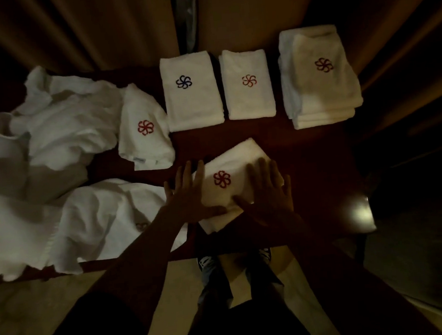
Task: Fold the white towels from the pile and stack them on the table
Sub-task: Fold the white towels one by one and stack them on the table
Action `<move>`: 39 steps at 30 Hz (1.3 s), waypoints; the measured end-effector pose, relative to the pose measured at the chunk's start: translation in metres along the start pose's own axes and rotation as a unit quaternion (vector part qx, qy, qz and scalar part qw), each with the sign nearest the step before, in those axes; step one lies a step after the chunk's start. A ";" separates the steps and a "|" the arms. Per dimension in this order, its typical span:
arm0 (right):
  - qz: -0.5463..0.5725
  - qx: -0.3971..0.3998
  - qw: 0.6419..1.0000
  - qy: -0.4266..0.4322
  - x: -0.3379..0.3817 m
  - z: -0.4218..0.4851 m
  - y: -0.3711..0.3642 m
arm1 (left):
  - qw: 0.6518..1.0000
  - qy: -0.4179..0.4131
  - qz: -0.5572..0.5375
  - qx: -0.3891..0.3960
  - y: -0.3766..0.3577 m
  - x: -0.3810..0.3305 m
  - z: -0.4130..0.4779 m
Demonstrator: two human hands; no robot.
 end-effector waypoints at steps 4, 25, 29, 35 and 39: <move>-0.011 -0.007 1.000 -0.003 -0.001 0.002 -0.005 | 0.999 0.000 0.032 -0.028 -0.002 0.000 0.002; 0.355 -0.018 0.805 -0.476 -0.028 -0.059 -0.026 | 0.997 0.017 -0.032 0.075 0.017 -0.004 0.022; 0.456 -0.011 0.766 -0.453 -0.031 -0.053 -0.034 | 0.989 0.050 -0.071 0.119 0.013 -0.005 0.022; 0.681 -0.051 0.649 -0.336 -0.025 -0.045 -0.024 | 0.977 0.041 -0.155 0.142 0.006 -0.018 0.021; 0.715 -0.035 0.637 -0.287 -0.031 -0.043 -0.021 | 0.970 0.046 -0.201 0.127 0.010 -0.031 0.019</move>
Point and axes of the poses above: each hand's wrist, its own z-axis towards the middle knuckle, its own y-axis out of the back of the hand, x = y × z, the point moved 7 cm from there along z, towards the middle knuckle, and after that the axes turned 4 degrees about -y, right-handed, at the moved point
